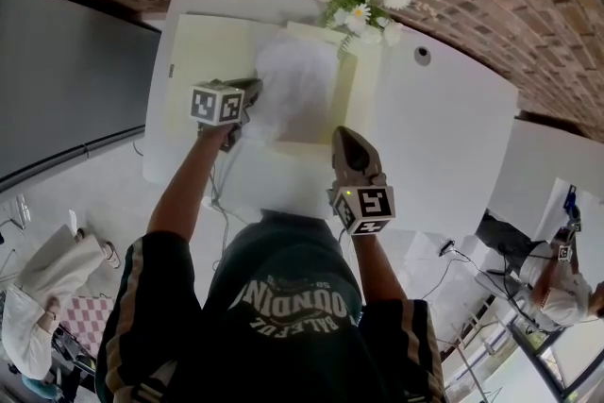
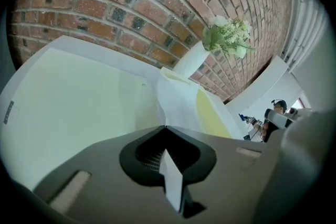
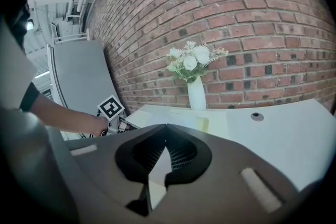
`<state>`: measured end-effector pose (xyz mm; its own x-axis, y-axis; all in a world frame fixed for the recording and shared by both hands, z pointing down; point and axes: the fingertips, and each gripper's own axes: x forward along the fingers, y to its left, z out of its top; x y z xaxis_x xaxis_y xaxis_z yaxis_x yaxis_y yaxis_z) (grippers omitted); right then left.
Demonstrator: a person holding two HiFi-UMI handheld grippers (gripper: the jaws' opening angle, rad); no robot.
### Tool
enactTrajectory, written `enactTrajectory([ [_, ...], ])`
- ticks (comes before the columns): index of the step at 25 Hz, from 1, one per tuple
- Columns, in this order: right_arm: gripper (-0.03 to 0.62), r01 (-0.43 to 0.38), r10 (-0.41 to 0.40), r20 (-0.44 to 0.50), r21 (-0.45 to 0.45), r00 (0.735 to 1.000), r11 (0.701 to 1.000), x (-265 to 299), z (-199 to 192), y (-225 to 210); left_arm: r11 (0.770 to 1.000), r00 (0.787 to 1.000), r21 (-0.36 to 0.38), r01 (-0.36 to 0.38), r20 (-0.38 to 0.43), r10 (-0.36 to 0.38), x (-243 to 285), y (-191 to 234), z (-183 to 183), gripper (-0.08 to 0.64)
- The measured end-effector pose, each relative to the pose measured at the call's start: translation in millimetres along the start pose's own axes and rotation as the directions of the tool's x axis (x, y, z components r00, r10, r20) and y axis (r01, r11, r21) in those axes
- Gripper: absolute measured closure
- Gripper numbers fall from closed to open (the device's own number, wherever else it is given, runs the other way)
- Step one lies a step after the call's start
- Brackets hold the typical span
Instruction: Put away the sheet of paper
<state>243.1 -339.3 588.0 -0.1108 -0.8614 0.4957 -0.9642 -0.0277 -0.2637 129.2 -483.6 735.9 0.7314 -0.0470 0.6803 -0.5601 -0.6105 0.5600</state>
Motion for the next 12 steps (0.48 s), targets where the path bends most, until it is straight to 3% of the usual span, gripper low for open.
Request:
enactTrajectory([
  [12, 0.592, 0.024, -0.024, -0.003, 0.016, 1.000, 1.000, -3, -5, -8, 0.998, 0.997, 0.011, 0.059, -0.040, -0.059, 35, -25, 4, 0.548],
])
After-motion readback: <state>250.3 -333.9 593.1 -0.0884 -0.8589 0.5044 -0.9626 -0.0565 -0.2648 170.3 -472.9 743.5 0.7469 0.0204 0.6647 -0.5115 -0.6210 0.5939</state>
